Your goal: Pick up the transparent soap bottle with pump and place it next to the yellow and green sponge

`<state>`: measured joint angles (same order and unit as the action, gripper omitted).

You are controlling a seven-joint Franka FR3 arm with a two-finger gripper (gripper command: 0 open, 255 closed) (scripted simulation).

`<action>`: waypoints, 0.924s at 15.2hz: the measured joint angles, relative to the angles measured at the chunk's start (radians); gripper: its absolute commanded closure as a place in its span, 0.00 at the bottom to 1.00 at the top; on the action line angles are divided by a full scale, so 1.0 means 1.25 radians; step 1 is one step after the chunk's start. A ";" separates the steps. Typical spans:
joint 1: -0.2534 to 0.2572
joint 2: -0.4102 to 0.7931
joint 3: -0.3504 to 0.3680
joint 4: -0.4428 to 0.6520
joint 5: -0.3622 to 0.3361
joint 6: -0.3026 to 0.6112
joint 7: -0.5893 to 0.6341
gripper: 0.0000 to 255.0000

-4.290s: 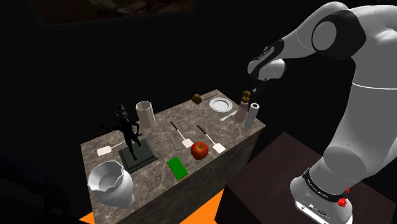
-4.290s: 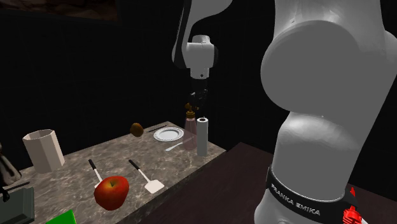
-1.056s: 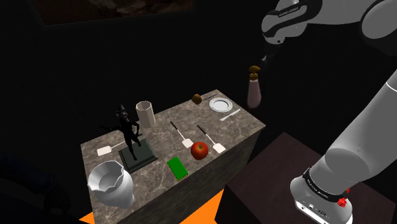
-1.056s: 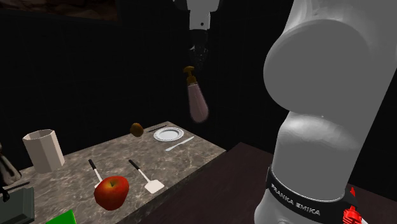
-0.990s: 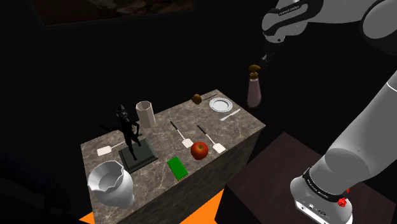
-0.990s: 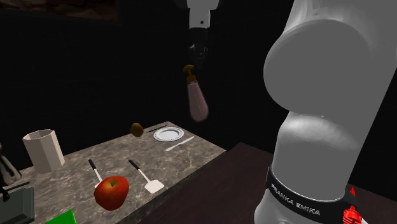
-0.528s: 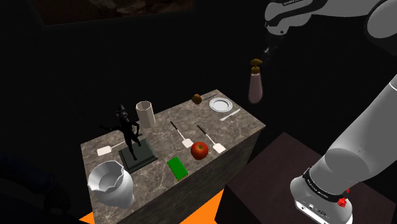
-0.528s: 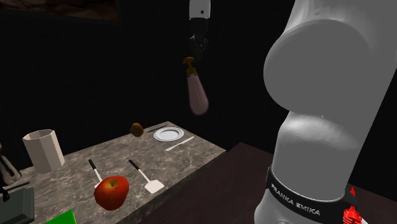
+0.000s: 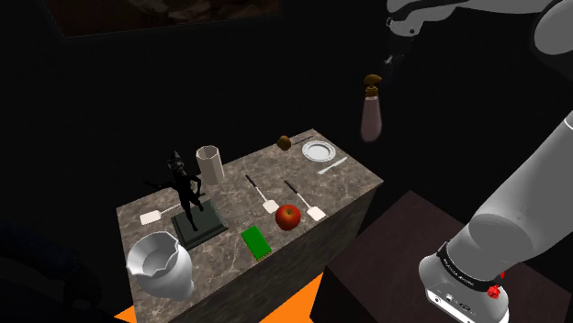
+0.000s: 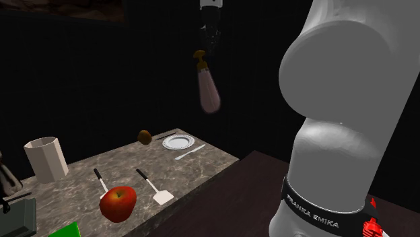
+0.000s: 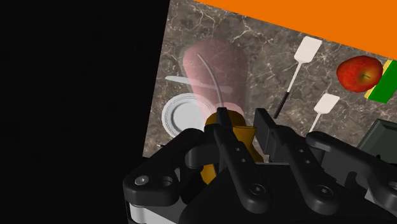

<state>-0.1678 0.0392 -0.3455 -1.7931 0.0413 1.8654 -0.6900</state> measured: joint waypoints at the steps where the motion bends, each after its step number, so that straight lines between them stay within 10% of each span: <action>1: 0.000 -0.002 0.000 0.008 -0.001 -0.009 0.000 1.00; 14: 0.003 -0.004 0.003 0.134 -0.003 -0.137 0.011 1.00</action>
<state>-0.1639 0.0340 -0.3423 -1.6261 0.0377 1.6937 -0.6758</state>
